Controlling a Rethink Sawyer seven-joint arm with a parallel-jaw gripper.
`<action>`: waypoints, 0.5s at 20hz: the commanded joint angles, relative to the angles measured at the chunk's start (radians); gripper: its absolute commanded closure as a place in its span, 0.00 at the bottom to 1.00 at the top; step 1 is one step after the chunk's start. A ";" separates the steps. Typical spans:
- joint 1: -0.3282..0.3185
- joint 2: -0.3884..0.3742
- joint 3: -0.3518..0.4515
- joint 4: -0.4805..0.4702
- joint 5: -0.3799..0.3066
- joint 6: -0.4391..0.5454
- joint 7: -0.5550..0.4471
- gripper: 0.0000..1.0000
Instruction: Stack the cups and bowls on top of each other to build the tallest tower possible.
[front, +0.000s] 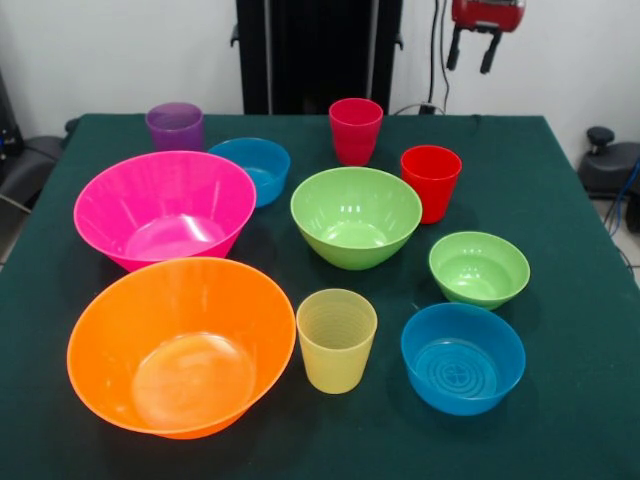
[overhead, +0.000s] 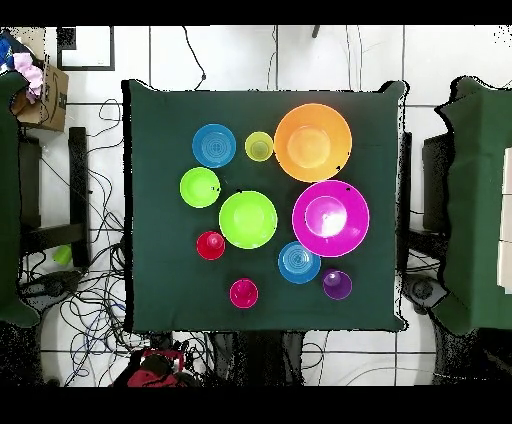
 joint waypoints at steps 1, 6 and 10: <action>0.008 0.112 0.045 -0.006 0.021 -0.090 0.223 0.00; 0.029 0.113 0.044 -0.004 0.030 -0.089 0.236 0.00; 0.035 0.114 0.041 -0.008 0.032 -0.087 0.238 0.00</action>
